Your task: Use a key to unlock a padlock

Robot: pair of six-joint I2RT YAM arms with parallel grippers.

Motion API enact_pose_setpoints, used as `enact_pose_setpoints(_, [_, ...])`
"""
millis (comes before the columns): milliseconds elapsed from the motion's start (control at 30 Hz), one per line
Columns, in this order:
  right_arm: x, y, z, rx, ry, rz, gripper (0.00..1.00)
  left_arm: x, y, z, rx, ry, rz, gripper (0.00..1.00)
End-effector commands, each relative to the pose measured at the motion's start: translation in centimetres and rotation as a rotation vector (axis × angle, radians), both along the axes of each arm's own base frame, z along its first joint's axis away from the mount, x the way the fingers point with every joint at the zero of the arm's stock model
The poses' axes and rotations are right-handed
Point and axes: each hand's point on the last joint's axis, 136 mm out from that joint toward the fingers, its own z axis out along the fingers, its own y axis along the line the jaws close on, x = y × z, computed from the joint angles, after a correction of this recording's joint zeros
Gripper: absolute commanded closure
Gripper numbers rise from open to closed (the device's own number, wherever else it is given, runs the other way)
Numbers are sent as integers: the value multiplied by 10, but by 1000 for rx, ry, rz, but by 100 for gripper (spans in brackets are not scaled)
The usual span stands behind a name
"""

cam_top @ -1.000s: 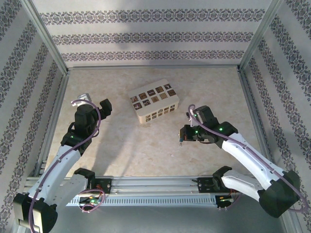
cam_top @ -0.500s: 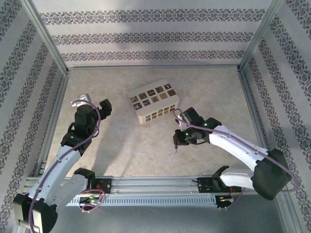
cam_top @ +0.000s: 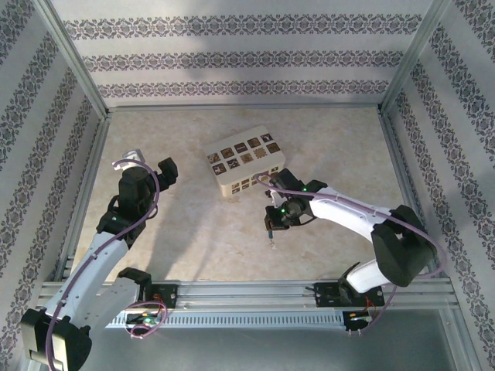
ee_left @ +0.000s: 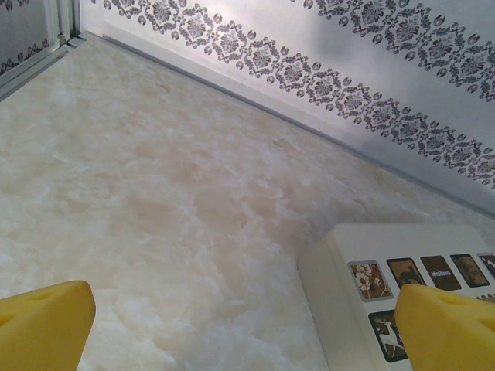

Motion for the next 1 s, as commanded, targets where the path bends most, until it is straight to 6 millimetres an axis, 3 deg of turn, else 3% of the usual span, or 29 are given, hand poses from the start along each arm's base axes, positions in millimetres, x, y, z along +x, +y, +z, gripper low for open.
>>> enact_pose_setpoints(0, [6,18,4,55,-11,37,100,-5,9,-3,8,7,36,1])
enact_pose_setpoints(433, [15,35,-19,71,39,46,100,-5,10,-4,9,14,36,1])
enact_pose_setpoints(967, [18,33,-34,33,59,41,97,-6,11,0,13,6,40,1])
